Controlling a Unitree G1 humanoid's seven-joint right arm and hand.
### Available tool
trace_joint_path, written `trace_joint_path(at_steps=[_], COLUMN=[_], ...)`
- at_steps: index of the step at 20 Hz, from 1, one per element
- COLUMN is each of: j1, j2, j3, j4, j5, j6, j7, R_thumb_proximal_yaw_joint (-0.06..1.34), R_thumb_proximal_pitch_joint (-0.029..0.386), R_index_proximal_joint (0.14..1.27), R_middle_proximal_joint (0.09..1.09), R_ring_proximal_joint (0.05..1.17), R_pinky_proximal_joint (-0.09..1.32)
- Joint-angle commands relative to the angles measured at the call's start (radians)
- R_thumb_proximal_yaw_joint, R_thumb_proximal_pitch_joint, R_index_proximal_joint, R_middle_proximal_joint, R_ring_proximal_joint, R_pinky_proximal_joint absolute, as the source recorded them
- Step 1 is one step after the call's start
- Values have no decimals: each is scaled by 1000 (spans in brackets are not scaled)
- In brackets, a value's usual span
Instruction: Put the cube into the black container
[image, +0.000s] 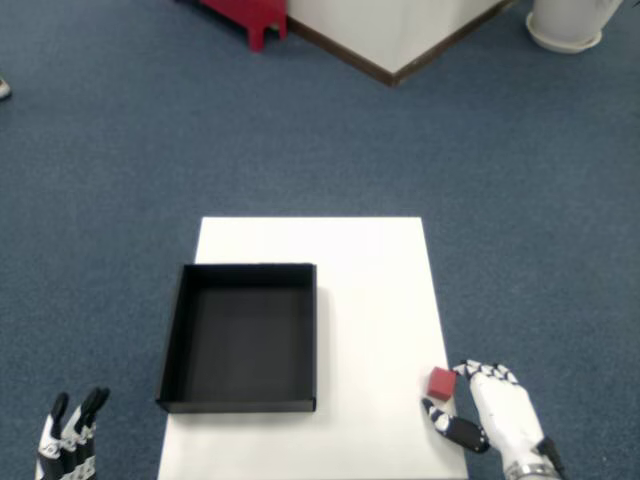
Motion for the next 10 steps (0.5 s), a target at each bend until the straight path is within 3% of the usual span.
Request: trace_joint_path(at_steps=[1, 10], j1=[35, 42], j2=[-43, -33], j3=[11, 9], j4=[48, 42], j5=[-38, -49], j6=[126, 108], j7=[121, 92], R_thumb_proximal_yaw_joint=[691, 712], R_thumb_proximal_pitch_joint=[31, 53], R_index_proximal_joint=[676, 690], R_middle_proximal_joint=[242, 244], R_ring_proximal_joint=[259, 269], R_pinky_proximal_joint=[74, 81])
